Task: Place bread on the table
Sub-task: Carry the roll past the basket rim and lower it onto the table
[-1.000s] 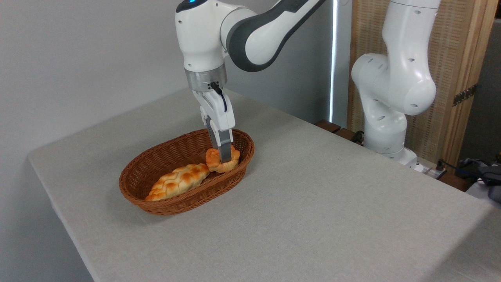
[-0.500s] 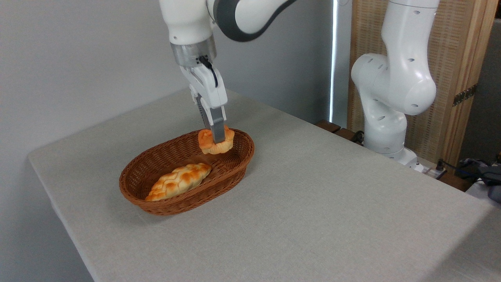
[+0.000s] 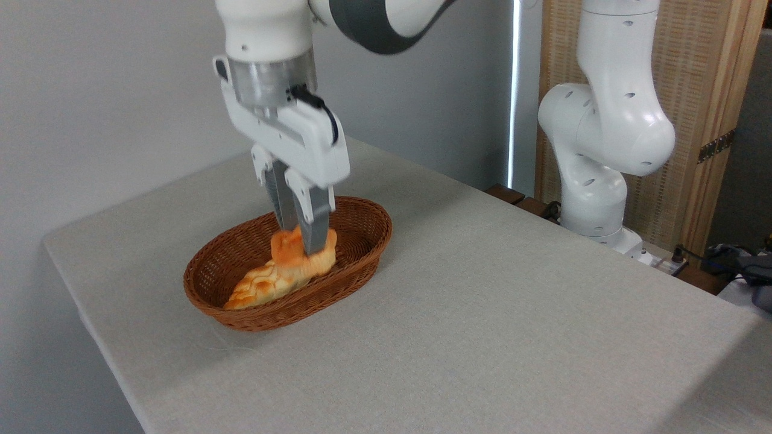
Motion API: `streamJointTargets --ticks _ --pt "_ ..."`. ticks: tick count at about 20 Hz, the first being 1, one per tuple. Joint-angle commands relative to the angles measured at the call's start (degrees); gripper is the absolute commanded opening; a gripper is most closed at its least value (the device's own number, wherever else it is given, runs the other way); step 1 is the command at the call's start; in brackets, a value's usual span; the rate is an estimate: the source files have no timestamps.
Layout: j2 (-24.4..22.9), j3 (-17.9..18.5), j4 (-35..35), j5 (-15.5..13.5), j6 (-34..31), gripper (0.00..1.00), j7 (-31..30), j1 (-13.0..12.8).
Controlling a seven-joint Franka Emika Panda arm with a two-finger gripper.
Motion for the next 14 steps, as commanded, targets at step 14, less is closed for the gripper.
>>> streamJointTargets --ticks 14 --pt "14.35 -0.39 5.36 1.25 7.57 0.84 0.33 4.33"
